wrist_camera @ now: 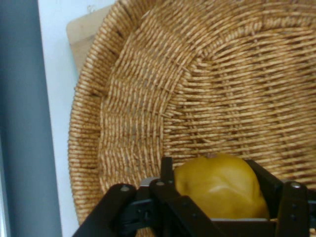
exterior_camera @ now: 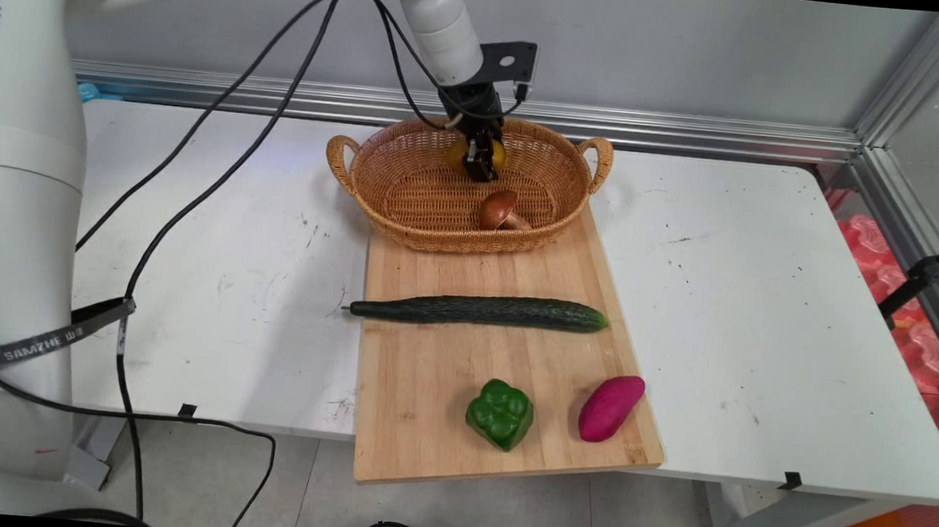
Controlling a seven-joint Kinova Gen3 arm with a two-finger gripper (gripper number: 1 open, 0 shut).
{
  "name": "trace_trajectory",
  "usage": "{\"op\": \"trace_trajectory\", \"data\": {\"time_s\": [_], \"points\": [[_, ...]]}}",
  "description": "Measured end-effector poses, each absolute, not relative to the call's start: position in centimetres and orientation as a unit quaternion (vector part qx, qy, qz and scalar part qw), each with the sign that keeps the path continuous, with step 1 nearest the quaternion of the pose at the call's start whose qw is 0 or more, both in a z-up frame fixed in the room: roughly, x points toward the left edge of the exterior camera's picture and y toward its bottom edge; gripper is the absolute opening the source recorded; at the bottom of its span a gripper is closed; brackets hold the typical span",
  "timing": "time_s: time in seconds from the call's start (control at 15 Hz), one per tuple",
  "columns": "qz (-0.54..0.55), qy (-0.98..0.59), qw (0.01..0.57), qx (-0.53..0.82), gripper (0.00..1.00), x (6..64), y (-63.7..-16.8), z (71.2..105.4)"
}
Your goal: Place the picked object on the cutting board
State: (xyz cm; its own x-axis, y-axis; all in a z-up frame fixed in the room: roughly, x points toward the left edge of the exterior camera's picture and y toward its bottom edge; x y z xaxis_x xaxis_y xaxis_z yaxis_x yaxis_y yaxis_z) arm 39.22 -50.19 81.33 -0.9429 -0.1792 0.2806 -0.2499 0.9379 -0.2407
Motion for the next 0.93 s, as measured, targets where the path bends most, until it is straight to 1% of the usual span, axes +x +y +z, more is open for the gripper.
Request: {"op": "trace_trajectory", "data": {"time_s": [0.33, 0.53, 0.73, 0.93], "points": [[0.138, -0.975, 0.132, 0.116, 0.0, 38.7, -47.9, 85.5], [0.133, -0.974, 0.136, 0.123, 0.0, 38.3, -45.5, 88.7], [0.123, -0.975, 0.14, 0.123, 0.0, 37.9, -43.4, 90.6], [0.096, -0.978, 0.149, 0.114, 0.0, 37.1, -40.0, 92.9]]}}
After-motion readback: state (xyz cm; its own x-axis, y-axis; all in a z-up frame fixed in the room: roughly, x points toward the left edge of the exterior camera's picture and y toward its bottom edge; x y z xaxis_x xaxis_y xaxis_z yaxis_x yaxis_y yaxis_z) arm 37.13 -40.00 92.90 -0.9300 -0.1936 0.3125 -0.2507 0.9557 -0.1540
